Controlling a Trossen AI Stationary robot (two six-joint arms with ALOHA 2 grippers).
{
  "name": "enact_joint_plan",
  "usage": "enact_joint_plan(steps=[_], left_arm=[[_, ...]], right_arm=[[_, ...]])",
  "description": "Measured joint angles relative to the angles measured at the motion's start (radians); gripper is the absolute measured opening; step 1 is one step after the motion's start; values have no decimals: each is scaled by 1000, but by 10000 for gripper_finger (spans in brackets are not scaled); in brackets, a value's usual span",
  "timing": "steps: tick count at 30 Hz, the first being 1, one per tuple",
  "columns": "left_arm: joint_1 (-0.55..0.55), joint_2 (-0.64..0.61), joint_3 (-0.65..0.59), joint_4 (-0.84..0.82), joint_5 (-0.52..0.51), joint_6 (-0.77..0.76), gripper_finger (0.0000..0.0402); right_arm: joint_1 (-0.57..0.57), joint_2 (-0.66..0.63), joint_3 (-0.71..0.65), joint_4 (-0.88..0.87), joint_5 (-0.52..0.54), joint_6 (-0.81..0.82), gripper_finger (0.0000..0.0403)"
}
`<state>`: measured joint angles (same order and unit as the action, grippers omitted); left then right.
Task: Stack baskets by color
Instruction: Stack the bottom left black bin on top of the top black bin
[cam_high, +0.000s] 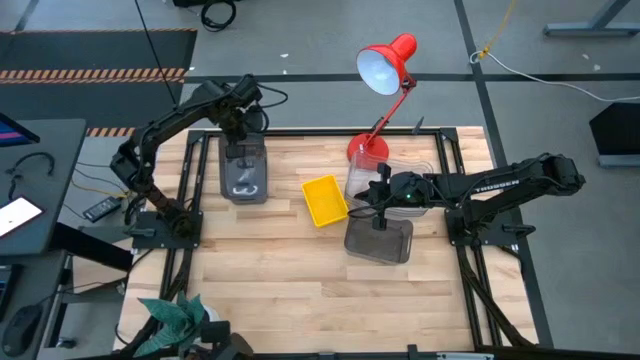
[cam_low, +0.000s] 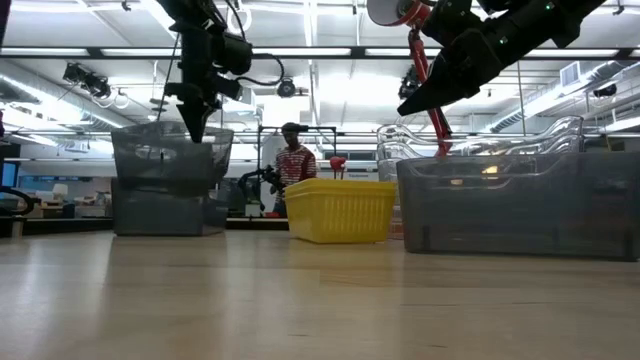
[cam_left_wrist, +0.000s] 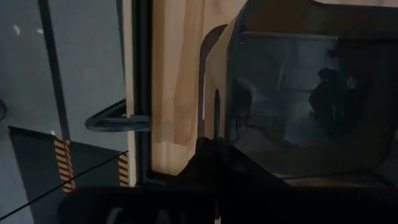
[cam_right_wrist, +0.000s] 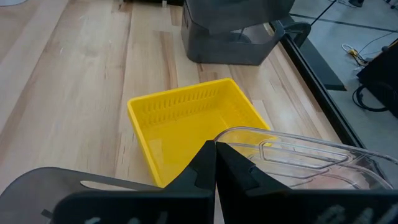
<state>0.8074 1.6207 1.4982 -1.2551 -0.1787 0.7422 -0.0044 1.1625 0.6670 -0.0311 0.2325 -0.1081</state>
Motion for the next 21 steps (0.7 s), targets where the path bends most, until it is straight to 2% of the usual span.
enact_joint_plan(steps=[7,10,15,21], left_arm=[[1,54,0,6,5,-59,6],[1,68,0,16,8,-76,22],[1,76,0,17,3,-103,85],[1,76,0,-8,-80,-129,165]], right_arm=[[0,0,0,0,0,0,10],[0,0,0,0,0,0,10],[0,0,0,-1,0,0,10],[0,0,0,-1,0,0,10]])
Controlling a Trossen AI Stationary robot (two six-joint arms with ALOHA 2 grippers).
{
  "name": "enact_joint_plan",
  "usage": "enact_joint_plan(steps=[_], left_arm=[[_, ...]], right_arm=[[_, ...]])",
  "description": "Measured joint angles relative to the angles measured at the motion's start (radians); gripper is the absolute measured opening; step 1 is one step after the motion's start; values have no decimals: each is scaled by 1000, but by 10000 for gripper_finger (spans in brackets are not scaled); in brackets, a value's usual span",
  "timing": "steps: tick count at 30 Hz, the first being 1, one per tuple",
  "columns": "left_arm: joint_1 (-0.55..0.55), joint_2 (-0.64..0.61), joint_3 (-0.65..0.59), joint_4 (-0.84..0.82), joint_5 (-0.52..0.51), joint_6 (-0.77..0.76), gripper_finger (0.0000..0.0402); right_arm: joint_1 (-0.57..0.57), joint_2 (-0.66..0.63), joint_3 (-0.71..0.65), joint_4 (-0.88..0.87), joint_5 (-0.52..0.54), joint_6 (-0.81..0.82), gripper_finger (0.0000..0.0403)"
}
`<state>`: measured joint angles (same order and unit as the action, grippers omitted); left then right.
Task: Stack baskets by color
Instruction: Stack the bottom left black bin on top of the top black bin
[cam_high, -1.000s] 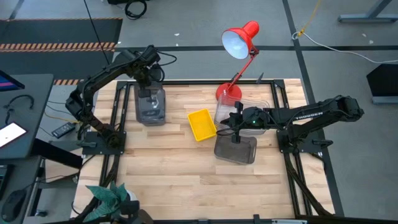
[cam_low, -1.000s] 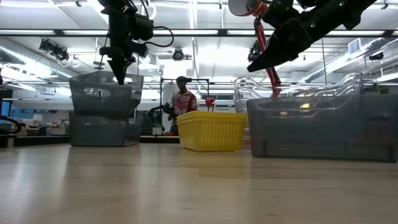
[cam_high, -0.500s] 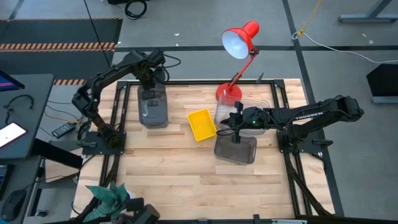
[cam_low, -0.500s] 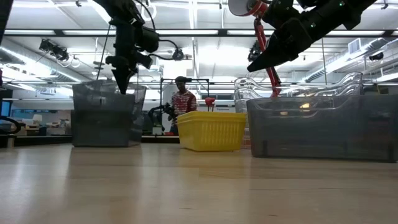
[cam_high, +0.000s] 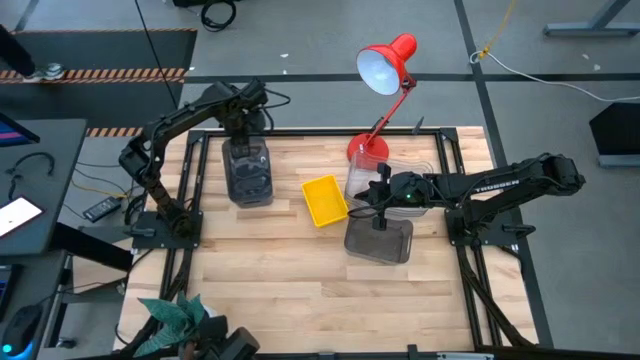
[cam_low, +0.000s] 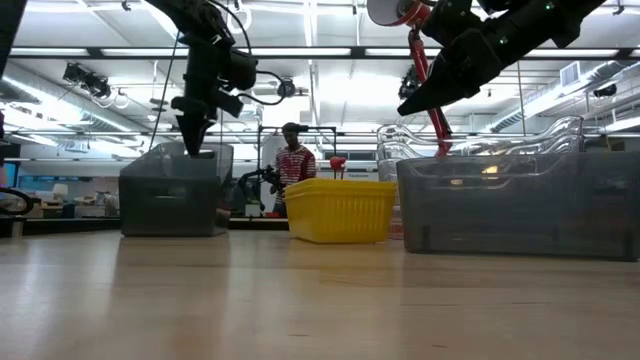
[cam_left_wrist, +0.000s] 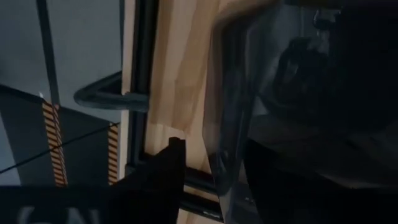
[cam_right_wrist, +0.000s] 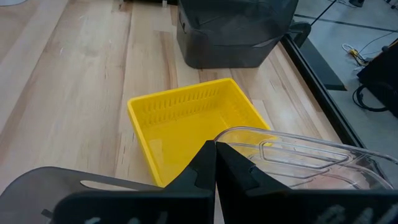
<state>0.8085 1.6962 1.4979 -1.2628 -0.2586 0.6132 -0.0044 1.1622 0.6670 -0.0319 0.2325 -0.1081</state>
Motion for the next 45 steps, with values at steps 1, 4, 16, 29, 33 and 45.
enact_joint_plan(steps=[1,4,16,29,33,45], left_arm=[[0,0,0,-6,1,0,173],[0,0,0,-11,1,-1,183],[3,38,0,39,34,-1,118],[26,69,1,13,96,79,9],[45,69,1,-19,141,52,6],[-3,69,1,-65,184,-24,27]], right_arm=[[0,0,0,0,0,0,10],[0,0,0,1,0,0,10],[0,0,0,0,-2,8,10],[0,0,0,3,-27,10,10],[0,0,0,5,-28,10,10],[0,0,0,16,-27,3,10]])
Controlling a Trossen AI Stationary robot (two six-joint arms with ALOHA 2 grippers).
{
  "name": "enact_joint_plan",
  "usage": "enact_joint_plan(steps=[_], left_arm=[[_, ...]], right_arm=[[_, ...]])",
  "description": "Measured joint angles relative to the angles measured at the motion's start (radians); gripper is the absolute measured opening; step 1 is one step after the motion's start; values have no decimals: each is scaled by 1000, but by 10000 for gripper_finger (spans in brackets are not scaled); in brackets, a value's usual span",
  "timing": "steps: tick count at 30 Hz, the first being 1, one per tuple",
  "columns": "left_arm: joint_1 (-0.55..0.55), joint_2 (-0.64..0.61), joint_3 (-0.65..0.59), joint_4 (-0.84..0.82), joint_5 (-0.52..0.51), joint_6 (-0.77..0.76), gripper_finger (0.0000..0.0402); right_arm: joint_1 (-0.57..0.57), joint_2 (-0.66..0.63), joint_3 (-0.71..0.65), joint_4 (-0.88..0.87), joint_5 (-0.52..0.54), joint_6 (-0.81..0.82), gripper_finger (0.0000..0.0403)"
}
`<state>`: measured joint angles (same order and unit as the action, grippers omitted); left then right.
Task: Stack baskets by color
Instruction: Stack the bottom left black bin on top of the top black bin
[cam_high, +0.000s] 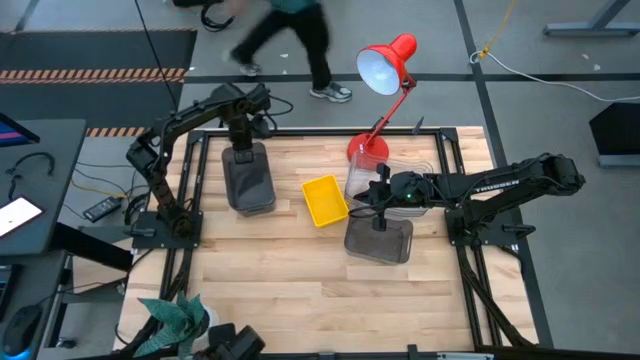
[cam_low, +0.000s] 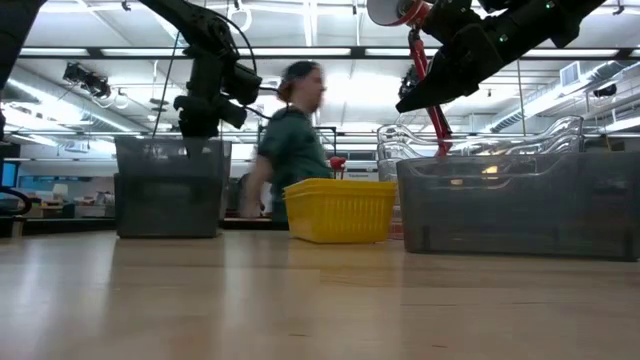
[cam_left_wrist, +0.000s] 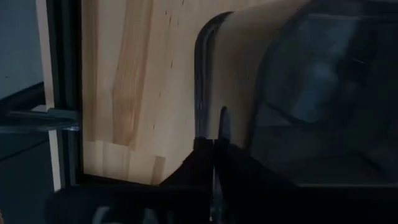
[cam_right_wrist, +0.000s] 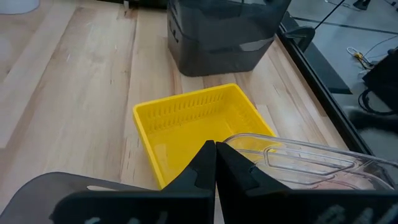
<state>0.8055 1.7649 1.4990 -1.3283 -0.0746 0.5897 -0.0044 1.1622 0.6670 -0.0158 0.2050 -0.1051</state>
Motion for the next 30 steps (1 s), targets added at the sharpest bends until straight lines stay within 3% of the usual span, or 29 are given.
enact_joint_plan(steps=[8,13,17,22,30], left_arm=[[-19,0,0,9,-6,-29,133],[-16,0,0,8,-30,-35,158],[-17,1,0,9,-49,-34,121],[-17,2,0,4,-29,-30,18],[34,3,30,-59,70,-32,4]], right_arm=[[0,0,0,0,0,0,10],[0,0,0,0,0,0,10],[0,0,0,0,0,0,10],[0,0,0,1,-11,0,10],[0,0,0,16,-24,1,10]])
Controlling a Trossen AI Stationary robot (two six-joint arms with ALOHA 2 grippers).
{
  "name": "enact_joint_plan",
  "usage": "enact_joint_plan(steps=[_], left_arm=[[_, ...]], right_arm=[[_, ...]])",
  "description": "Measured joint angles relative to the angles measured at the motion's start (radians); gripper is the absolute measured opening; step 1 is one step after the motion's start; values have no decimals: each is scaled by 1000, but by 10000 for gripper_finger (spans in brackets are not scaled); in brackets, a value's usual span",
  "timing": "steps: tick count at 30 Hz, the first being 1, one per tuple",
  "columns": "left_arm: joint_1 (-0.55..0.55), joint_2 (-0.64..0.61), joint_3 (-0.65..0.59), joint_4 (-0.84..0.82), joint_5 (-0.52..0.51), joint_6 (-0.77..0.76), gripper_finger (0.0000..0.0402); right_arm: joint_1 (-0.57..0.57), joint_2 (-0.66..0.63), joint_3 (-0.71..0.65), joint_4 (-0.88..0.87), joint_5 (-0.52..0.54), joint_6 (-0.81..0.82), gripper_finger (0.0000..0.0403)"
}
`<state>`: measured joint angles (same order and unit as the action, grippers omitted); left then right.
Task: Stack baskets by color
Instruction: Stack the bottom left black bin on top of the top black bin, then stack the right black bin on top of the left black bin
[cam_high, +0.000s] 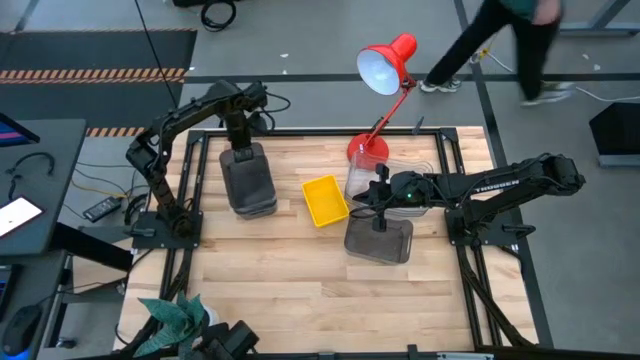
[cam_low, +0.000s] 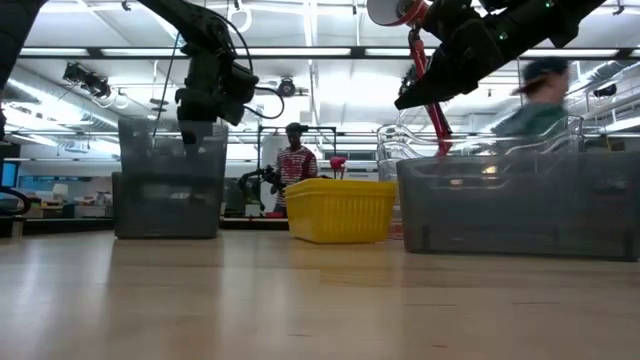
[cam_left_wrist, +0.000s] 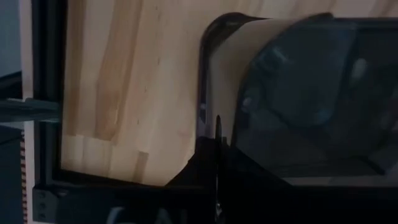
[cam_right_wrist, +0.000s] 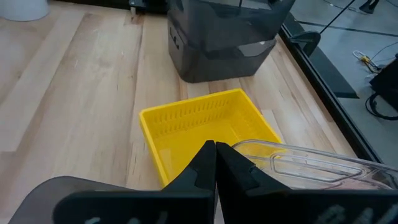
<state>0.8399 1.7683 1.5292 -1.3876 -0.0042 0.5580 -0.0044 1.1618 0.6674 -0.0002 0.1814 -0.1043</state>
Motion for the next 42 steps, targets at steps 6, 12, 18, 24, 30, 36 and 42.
enact_joint_plan(steps=[6,12,18,24,30,36,42], left_arm=[[-4,0,0,0,35,3,2],[-20,0,0,10,58,3,1],[-28,1,-69,52,20,-2,1],[-28,2,-114,60,16,-50,1],[-32,2,-114,94,4,-79,7],[-58,2,-114,129,-73,-102,58],[-81,2,-110,103,-188,-108,147]], right_arm=[[0,0,0,0,0,0,10],[0,0,0,0,0,0,10],[1,0,0,0,-1,0,10],[1,0,0,10,-3,-1,10],[2,0,0,11,-2,0,10],[4,0,0,11,-2,0,10],[4,0,0,-4,-2,0,10]])
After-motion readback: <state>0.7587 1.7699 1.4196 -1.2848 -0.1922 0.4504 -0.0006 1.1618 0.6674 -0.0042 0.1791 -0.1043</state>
